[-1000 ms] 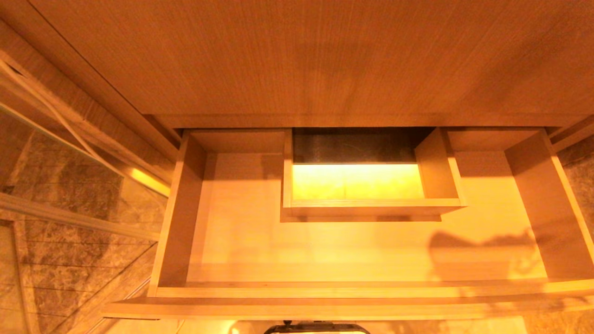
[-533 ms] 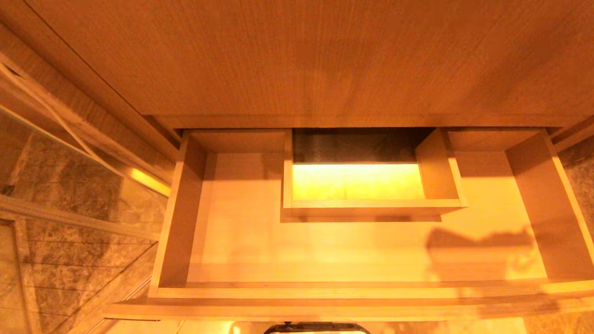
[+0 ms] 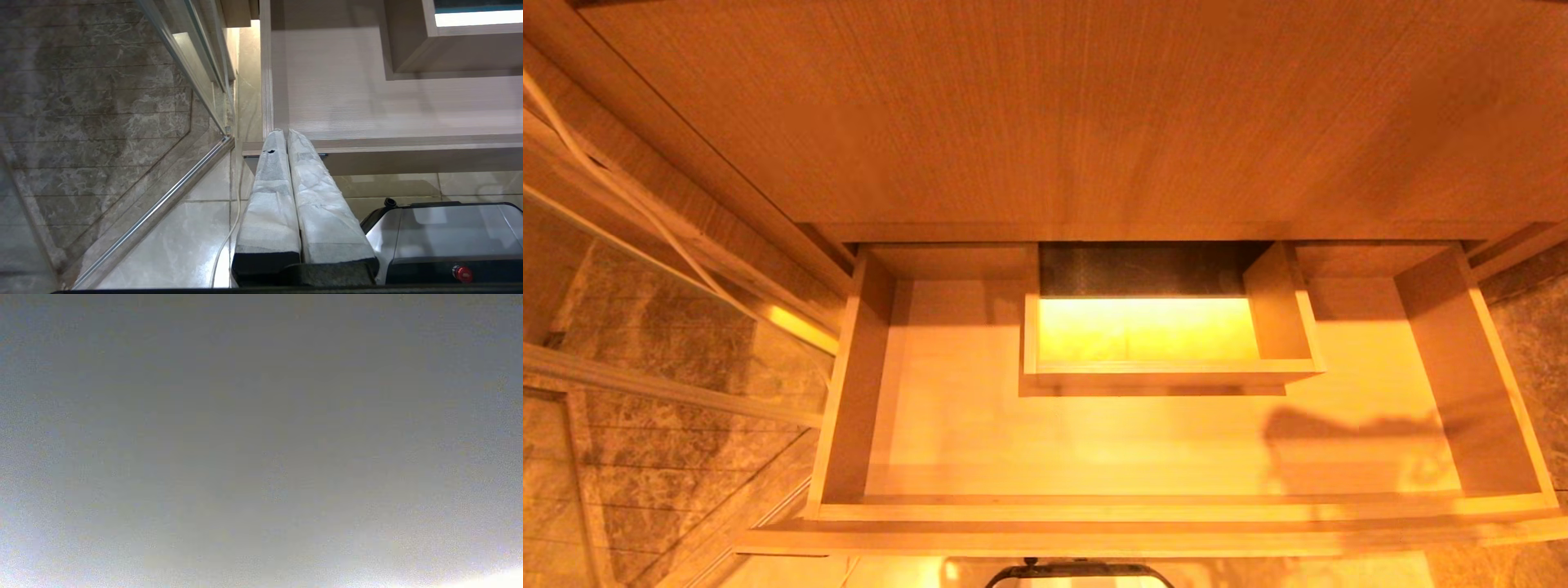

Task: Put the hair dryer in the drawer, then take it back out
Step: Place it on the countertop

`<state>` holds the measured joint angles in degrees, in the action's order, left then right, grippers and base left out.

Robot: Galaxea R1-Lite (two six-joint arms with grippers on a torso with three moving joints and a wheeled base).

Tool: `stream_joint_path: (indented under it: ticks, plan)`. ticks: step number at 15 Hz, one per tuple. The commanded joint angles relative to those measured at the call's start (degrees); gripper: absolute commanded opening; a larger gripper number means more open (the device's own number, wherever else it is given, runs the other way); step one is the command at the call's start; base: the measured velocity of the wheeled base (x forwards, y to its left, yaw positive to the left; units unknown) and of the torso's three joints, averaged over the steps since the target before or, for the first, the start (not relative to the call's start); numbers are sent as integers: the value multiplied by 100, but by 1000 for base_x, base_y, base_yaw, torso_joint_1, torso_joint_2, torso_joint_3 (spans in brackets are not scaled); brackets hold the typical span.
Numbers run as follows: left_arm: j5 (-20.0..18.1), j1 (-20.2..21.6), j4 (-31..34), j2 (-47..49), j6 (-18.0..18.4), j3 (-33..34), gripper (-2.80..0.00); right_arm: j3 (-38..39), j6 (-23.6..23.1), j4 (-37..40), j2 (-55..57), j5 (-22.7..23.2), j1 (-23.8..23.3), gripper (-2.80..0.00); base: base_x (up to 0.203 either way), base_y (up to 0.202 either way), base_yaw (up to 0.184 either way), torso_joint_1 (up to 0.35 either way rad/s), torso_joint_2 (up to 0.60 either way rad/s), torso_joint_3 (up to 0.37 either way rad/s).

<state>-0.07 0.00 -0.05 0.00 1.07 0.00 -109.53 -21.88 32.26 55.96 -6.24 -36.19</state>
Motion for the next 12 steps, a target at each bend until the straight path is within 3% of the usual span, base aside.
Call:
stream_joint_path:
  ticks: [1, 12]
  plan:
    - [-1, 0, -4, 0, 7, 9, -280, 28, -2, 244, 141, -47, -51, -280, 0, 0, 0, 0, 0, 0]
    - [-1, 0, -4, 0, 7, 9, -280, -24, -104, 378, 29, 18, -90, -280, 0, 0, 0, 0, 0, 0]
